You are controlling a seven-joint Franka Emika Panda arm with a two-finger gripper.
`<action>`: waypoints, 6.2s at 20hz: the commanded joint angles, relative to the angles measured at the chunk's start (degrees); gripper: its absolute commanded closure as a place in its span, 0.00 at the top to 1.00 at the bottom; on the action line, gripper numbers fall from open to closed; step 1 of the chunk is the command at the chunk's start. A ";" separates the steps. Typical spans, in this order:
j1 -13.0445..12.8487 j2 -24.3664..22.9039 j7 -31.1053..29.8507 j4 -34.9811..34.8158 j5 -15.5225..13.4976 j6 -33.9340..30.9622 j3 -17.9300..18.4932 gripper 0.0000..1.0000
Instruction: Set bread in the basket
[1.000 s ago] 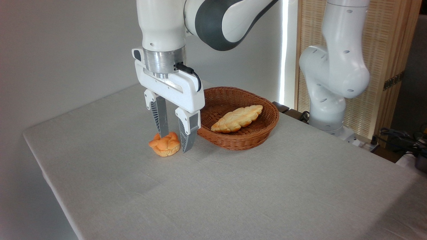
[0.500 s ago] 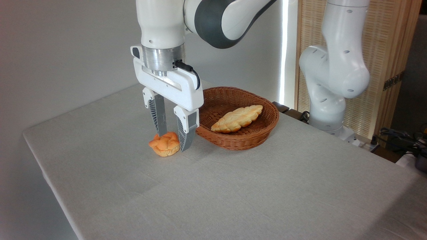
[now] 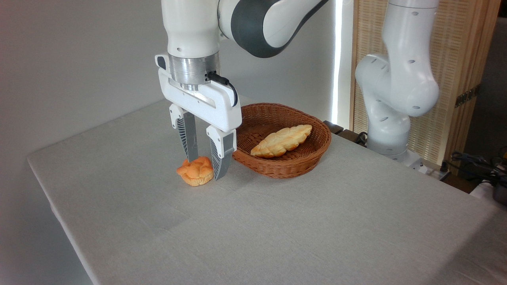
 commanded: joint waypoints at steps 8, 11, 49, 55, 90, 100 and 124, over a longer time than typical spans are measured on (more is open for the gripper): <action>-0.23 0.33 1.11 0.71 0.33 0.16 0.69 1.00; -0.23 0.34 1.11 0.71 0.33 0.16 0.69 1.00; -5.06 3.94 0.40 0.62 -0.19 -0.72 -1.07 1.00; -8.84 4.64 0.49 0.71 -0.72 -0.46 -1.60 1.00; -12.18 11.94 1.81 0.71 3.32 4.82 -4.15 0.34; -12.27 11.41 1.72 2.46 3.32 4.47 -4.15 0.34; -12.18 -3.36 -4.96 3.87 2.27 -20.30 -3.79 0.47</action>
